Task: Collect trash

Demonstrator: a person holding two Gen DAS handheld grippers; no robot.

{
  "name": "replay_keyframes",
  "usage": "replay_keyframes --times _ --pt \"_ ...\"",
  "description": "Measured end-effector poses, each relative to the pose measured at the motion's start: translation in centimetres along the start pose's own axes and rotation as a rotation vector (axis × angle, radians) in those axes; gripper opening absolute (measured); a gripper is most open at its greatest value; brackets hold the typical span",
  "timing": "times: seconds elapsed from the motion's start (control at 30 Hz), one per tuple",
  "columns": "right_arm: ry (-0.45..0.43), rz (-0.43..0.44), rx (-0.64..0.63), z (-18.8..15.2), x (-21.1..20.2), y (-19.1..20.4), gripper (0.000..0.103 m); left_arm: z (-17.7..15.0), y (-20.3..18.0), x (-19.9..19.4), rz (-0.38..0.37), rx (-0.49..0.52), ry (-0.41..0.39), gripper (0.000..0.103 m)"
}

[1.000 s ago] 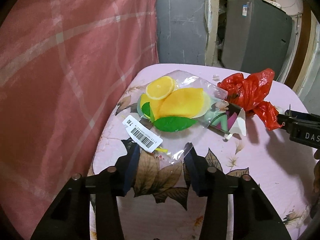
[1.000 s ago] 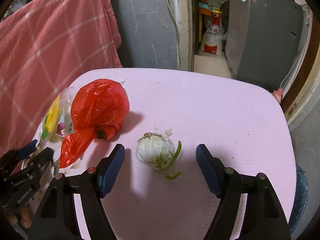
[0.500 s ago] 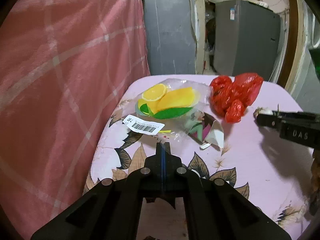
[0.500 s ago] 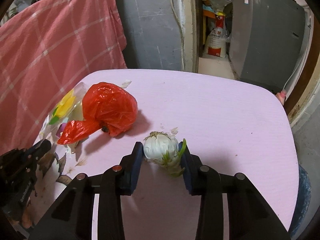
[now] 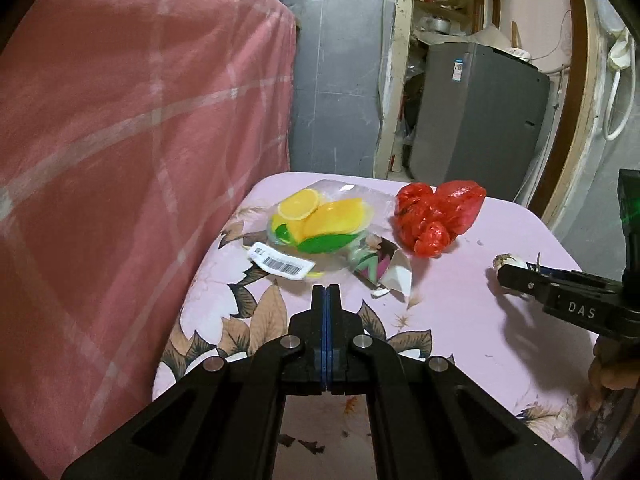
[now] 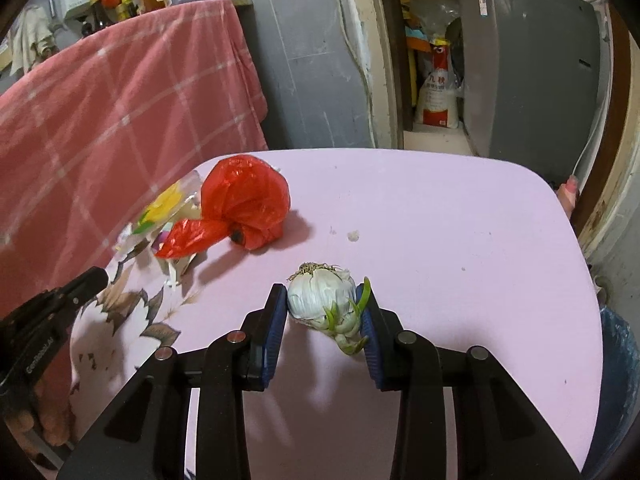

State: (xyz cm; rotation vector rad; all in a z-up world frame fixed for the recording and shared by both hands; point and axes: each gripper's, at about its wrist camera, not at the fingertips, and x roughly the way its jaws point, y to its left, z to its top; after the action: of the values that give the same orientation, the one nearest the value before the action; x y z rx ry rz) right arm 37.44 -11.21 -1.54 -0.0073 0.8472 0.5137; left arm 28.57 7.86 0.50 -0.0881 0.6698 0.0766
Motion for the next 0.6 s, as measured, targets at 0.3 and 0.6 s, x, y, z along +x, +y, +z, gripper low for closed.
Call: replay_keyframes --times 0.3,0.6 --pt "-0.027 0.023 0.021 -0.1 -0.6 -0.4 0.033 0.6 -0.2 1.0 -0.006 0.065 0.034 0.037" --pt "-0.039 0.041 0.031 -0.1 -0.8 -0.9 0.033 1.6 -1.7 4.4 0.087 0.178 0.095 0.038"
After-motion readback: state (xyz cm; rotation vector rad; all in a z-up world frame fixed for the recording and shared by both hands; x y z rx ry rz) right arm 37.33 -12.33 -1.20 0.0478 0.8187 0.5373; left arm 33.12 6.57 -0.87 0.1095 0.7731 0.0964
